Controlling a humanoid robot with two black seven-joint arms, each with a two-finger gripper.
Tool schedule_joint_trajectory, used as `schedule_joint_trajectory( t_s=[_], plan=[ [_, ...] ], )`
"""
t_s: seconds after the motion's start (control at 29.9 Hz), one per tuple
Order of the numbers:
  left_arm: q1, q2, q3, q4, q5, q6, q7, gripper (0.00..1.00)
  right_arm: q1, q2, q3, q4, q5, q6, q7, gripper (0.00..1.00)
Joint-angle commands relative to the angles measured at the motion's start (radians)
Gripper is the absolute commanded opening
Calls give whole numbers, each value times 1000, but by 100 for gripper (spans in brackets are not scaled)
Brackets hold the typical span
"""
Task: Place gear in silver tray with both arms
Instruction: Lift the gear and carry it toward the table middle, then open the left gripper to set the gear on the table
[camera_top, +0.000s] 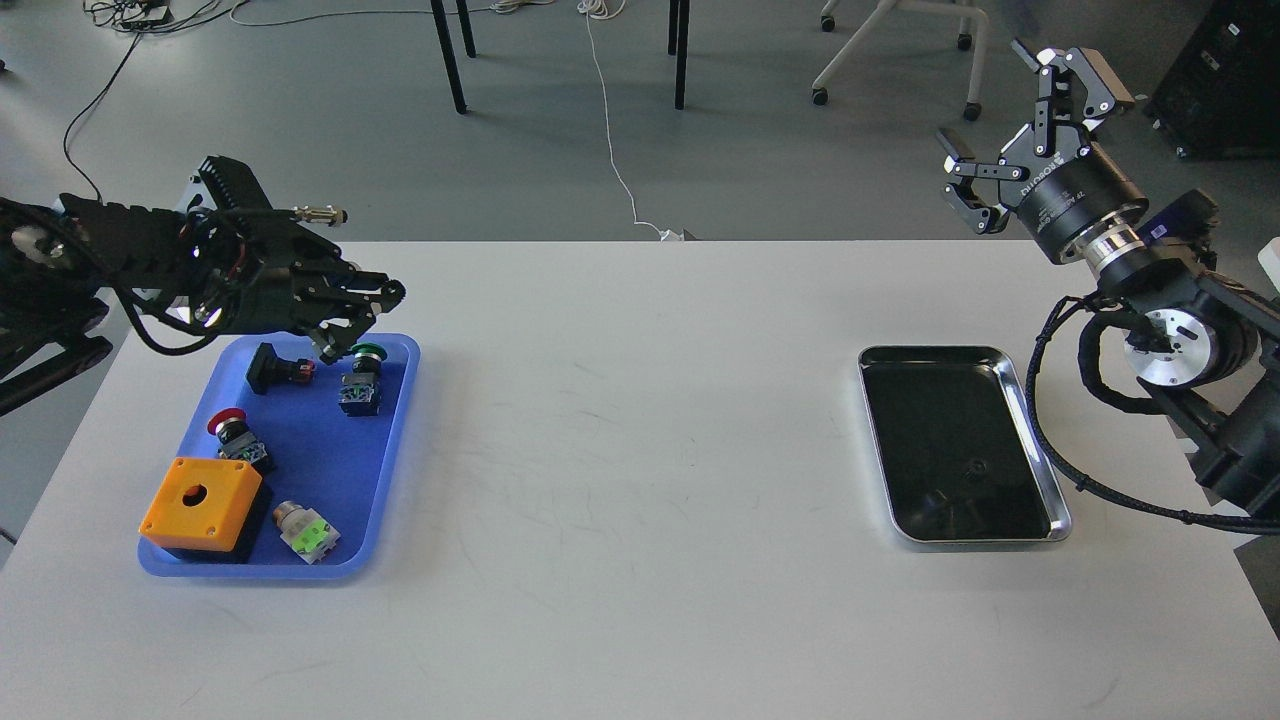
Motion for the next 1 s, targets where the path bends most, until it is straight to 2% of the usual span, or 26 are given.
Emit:
schedule_joint_trajectory(
  t_s=[0.0, 0.23, 0.33, 0.47, 0.73, 0.8, 0.9, 0.97],
  plan=[
    [7, -118, 10, -35, 0, -15, 0, 15, -5, -61, 2, 27, 1, 3, 0, 98],
    [30, -372, 99, 5, 0, -54, 22, 16, -31, -150, 2, 81, 1, 7, 4, 98],
    [69, -463, 98, 88, 0, -54, 39, 16, -34, -170, 2, 90, 0, 7, 6, 98],
    [76, -583, 99, 218, 0, -52, 39, 16, -50, -186, 1, 106, 0, 7, 6, 98],
    [97, -618, 99, 243, 0, -52, 41, 18, -57, -198, -10, 113, -2, 7, 6, 98],
    [102, -618, 99, 243, 0, -52, 41, 26, -57, -196, -12, 113, -2, 7, 3, 98],
    [106, -618, 98, 240, 0, -49, 41, 50, -57, -196, -19, 113, -6, 7, 0, 98],
    [105, -617, 98, 235, 0, -49, 41, 53, -56, -196, -16, 113, -5, 3, -2, 98]
  ],
)
